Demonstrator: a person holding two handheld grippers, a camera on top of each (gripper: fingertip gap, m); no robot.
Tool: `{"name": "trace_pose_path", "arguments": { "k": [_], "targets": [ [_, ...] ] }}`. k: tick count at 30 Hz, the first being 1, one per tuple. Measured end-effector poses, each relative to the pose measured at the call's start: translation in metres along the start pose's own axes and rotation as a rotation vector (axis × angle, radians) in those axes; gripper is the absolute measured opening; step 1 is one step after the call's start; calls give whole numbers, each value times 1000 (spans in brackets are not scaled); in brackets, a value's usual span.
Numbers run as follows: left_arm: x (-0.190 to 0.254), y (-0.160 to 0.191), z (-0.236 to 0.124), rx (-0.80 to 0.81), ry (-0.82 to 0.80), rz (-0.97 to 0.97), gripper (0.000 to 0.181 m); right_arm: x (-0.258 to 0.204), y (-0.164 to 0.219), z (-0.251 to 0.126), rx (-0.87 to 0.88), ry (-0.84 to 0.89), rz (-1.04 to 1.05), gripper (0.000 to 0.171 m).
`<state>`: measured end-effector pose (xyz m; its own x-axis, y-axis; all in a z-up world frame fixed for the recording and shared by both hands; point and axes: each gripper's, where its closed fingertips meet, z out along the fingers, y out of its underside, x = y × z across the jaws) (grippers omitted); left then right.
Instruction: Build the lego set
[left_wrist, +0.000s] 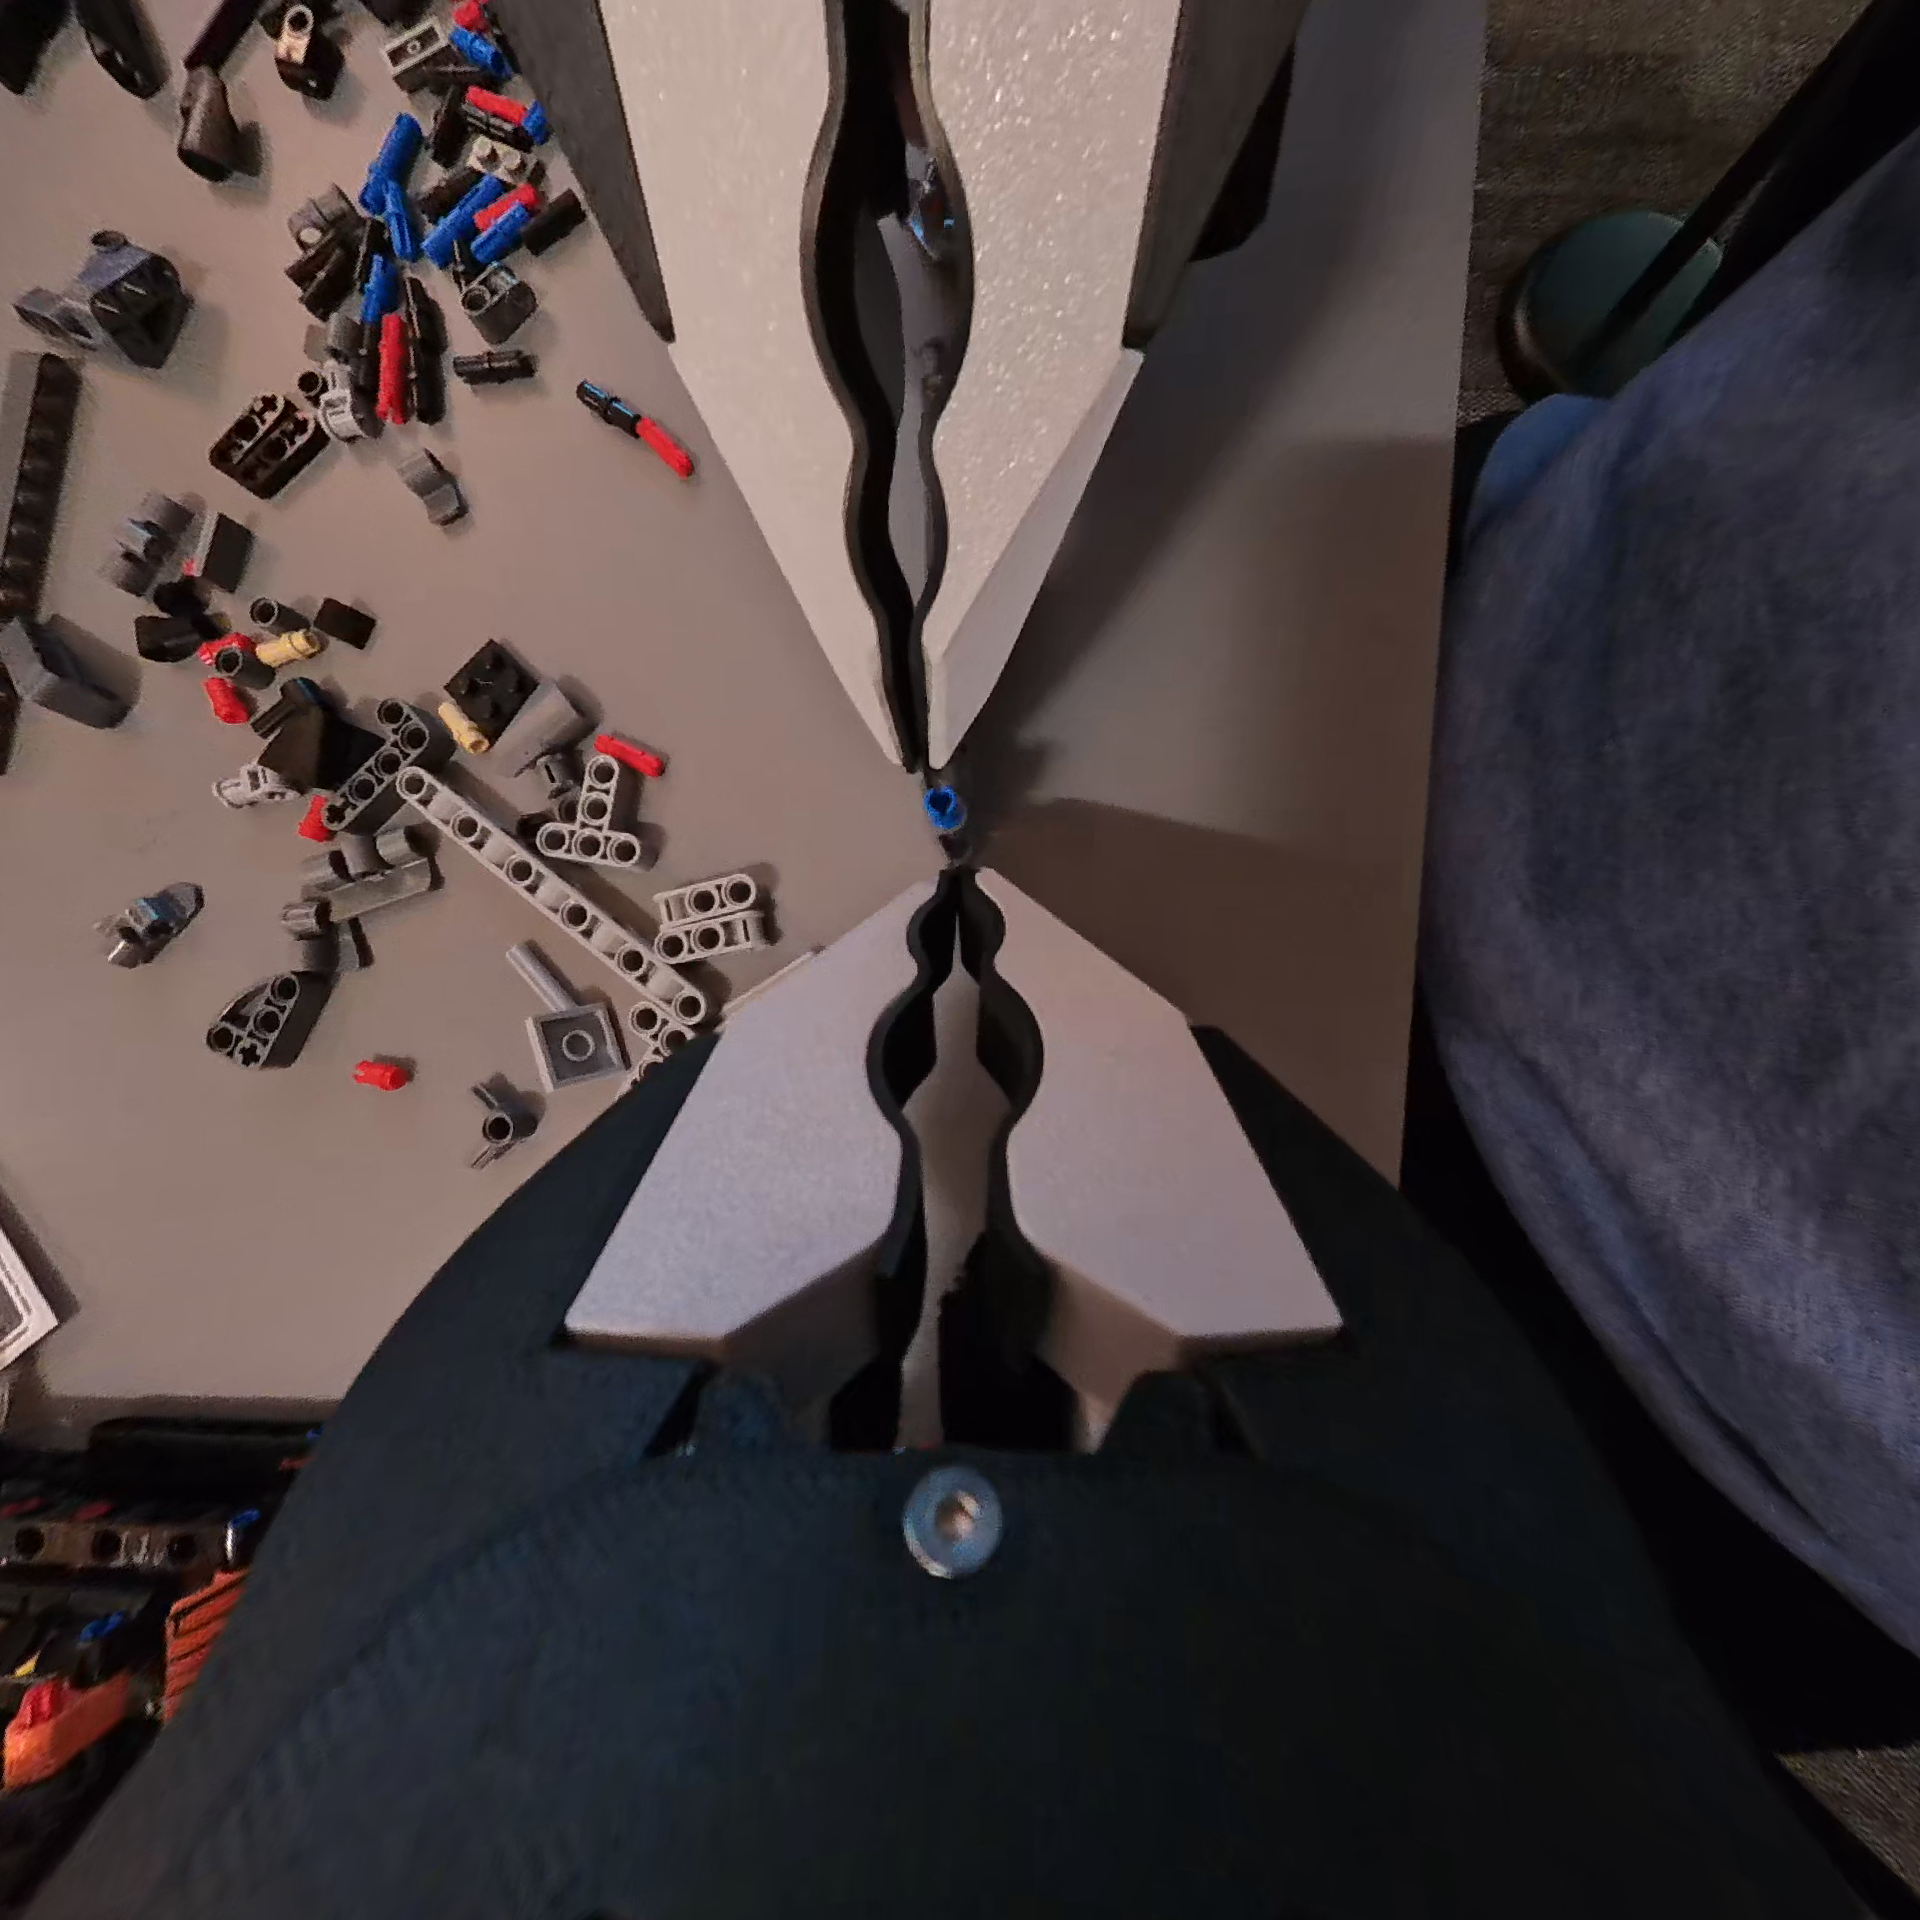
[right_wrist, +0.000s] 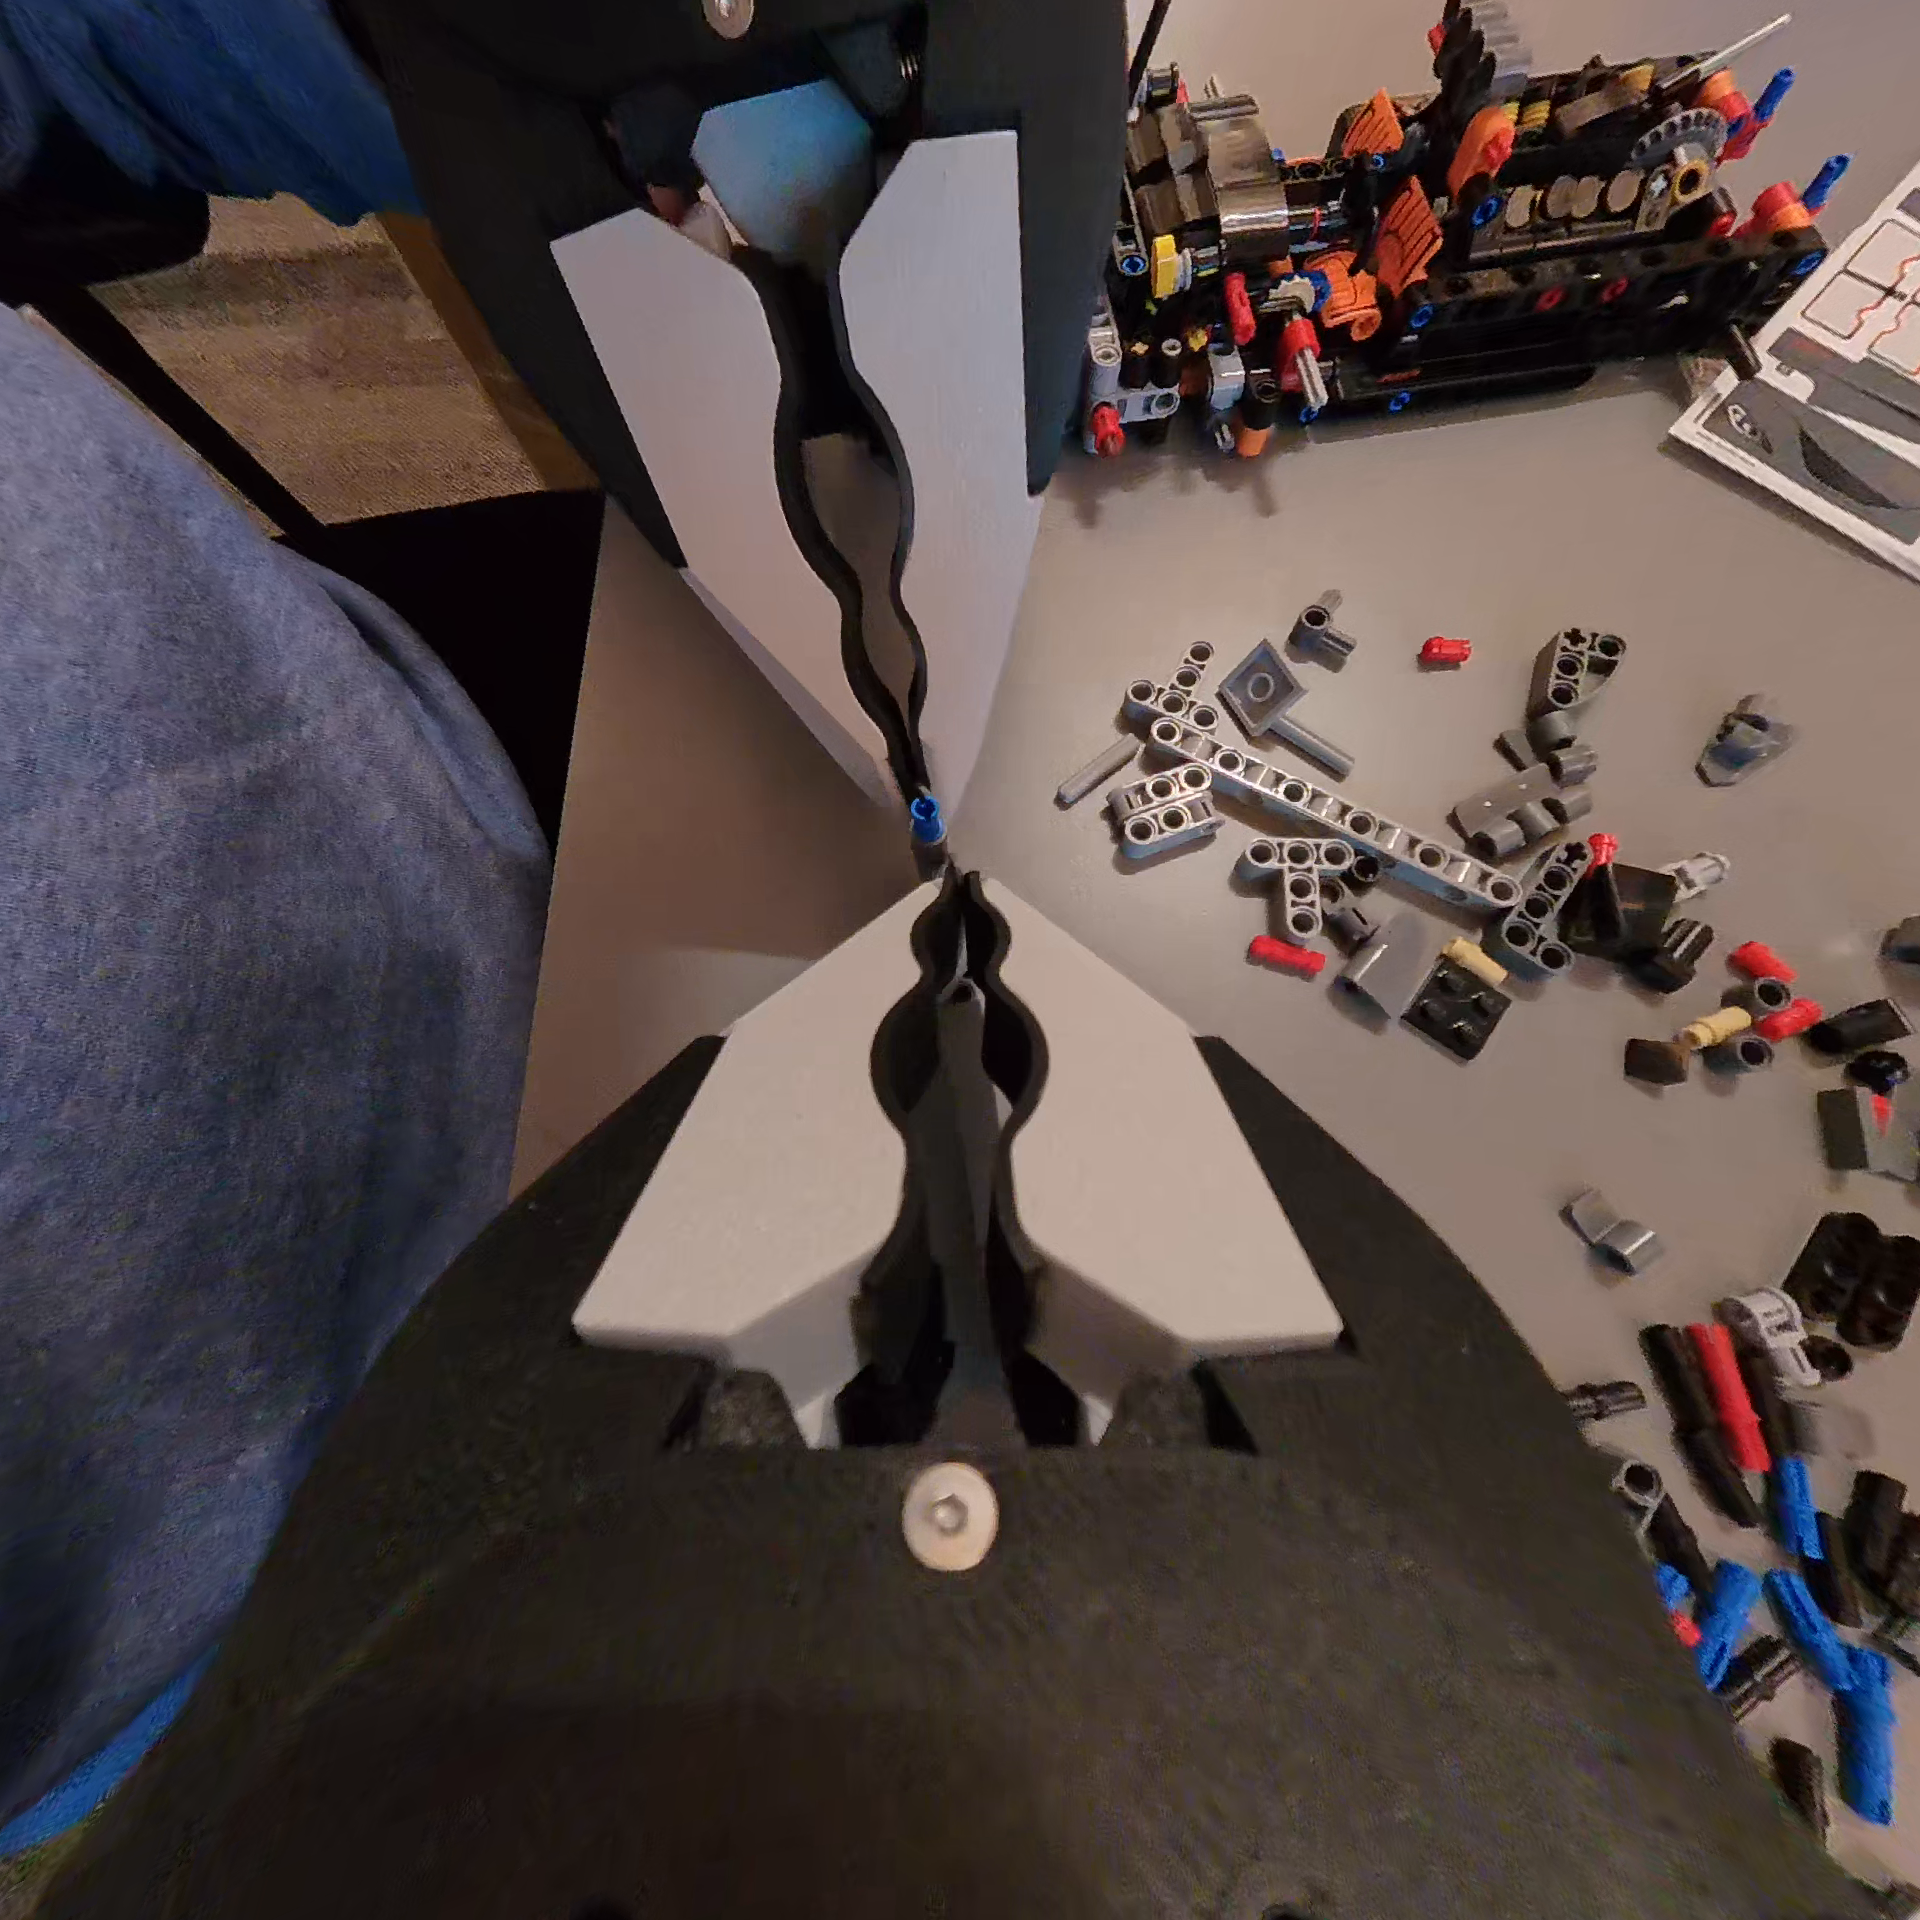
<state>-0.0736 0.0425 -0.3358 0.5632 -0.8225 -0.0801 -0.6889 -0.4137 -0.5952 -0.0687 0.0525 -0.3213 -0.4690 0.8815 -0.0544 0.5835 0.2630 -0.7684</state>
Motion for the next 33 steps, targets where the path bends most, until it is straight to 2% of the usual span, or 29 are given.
{"name": "trace_pose_path", "arguments": {
  "k": [16,33],
  "targets": [
    [1,-5,0,21,-16,-4,0,2,2,-1,64,-9,9,0],
    [7,-7,1,57,29,-72,5,4,3,-3,44,14,-16,0]
  ]
}}
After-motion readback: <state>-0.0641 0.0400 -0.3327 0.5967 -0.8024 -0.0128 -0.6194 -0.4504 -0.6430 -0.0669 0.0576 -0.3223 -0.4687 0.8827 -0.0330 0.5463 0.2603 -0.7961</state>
